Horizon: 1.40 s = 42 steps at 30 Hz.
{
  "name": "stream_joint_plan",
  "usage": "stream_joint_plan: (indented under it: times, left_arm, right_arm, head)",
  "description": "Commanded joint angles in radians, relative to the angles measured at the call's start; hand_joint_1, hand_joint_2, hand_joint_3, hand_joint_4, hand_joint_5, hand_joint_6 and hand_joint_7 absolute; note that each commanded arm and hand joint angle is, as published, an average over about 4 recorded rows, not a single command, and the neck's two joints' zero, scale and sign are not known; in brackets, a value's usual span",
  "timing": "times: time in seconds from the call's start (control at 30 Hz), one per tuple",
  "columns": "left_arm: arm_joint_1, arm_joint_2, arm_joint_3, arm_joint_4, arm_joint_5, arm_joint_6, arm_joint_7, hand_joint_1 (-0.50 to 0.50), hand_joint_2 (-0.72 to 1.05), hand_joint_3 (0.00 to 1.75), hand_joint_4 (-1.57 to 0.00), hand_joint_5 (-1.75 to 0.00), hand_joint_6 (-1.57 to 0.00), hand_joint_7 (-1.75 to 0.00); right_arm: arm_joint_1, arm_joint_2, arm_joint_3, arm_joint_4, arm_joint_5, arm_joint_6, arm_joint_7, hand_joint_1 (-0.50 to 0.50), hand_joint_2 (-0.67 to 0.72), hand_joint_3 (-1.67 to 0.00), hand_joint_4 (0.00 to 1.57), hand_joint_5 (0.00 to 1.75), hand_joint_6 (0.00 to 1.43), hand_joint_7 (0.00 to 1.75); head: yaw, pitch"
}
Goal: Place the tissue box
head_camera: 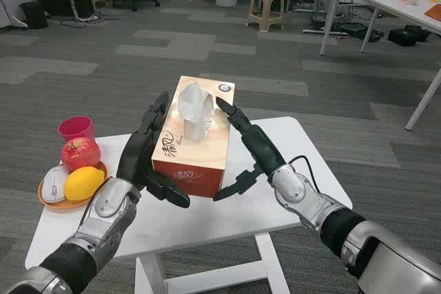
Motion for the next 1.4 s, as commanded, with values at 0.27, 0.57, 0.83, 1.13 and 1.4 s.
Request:
stream_joint_plan:
  times: [0.27, 0.57, 0.83, 1.13, 1.4]
  left_arm:
    - [0.012, -0.028, -0.038, -0.038, 0.037, -0.011, -0.036, 0.50, -0.37, 0.04, 0.00, -0.62, 0.00, 0.00]
    - [0.012, -0.028, -0.036, -0.038, 0.037, -0.010, -0.036, 0.50, -0.37, 0.00, 0.00, -0.62, 0.00, 0.00]
    - [0.012, -0.027, -0.038, -0.038, 0.037, -0.010, -0.036, 0.50, -0.37, 0.00, 0.00, -0.62, 0.00, 0.00]
    - [0.018, -0.018, -0.054, -0.038, 0.037, -0.010, -0.037, 0.50, -0.37, 0.00, 0.00, -0.62, 0.00, 0.00]
    - [0.054, 0.002, -0.072, -0.037, 0.037, -0.007, -0.038, 0.50, -0.37, 0.00, 0.00, -0.62, 0.00, 0.00]
  right_arm:
    - [-0.002, 0.027, -0.034, -0.039, 0.004, -0.018, -0.001, -0.46, -0.54, -0.71, 0.00, 0.00, 0.00, 0.14]
    - [-0.002, 0.027, -0.035, -0.039, 0.004, -0.018, -0.001, -0.46, -0.54, -0.71, 0.00, 0.00, 0.00, 0.14]
    - [-0.002, 0.027, -0.035, -0.038, 0.004, -0.018, -0.001, -0.46, -0.54, -0.71, 0.00, 0.00, 0.00, 0.14]
    - [0.005, 0.026, -0.026, -0.032, 0.003, -0.018, -0.001, -0.46, -0.54, -0.71, 0.00, 0.00, 0.00, 0.14]
    - [0.030, 0.022, -0.021, -0.026, 0.001, -0.018, -0.001, -0.46, -0.54, -0.71, 0.00, 0.00, 0.00, 0.14]
  head:
    - [-0.001, 0.006]
    - [0.000, 0.005]
    - [0.000, 0.000]
    - [0.003, -0.004]
    - [0.009, -0.013]
